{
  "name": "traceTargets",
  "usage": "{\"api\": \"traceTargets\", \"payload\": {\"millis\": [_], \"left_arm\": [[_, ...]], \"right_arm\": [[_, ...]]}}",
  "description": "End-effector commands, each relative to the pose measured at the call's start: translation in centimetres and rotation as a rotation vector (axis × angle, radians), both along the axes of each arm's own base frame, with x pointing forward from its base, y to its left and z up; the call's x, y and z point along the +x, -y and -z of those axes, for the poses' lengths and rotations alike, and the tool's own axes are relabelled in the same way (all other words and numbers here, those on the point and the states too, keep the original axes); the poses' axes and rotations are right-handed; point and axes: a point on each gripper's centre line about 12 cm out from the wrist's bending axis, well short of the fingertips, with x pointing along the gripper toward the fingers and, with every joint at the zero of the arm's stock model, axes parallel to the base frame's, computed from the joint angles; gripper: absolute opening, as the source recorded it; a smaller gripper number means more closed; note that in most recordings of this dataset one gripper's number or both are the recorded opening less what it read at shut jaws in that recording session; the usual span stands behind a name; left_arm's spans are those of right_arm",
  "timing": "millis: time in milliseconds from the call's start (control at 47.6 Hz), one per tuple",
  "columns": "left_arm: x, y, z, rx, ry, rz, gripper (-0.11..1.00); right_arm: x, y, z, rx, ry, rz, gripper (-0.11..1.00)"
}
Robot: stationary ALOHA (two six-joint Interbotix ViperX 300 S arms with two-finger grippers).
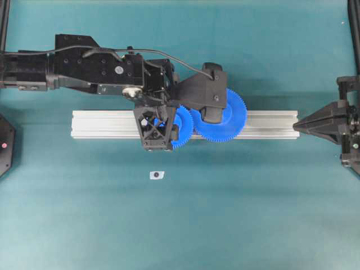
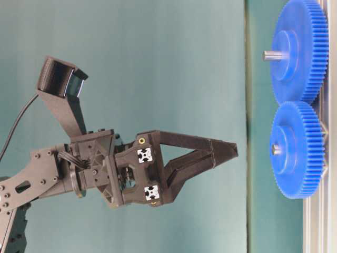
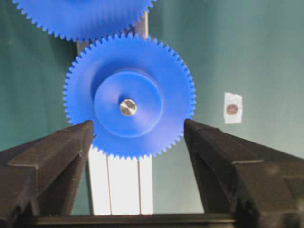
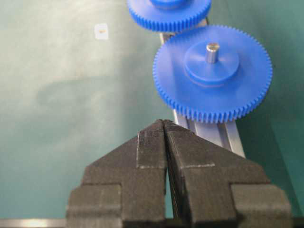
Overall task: Find the location of the shaft and insert the small gear.
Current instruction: 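Open the left gripper and release the seated gear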
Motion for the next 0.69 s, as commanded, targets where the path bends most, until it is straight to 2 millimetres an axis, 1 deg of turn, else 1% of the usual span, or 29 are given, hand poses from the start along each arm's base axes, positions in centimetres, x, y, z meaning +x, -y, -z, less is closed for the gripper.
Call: {"api": "traceTargets", "payload": {"millis": [0,672], "left_arm": [[-0.2,0.0,-2.4,0.007,0.056,0.002,0.79],[-0.1,0.2,-5.0,0.008,0.052,0.006,0.80]], "right_arm": [[0.2,0.0,-0.3,0.009,0.010,0.006,0.02],[0.2,0.0,-0.4,0.009,0.010,0.006,0.02]]}}
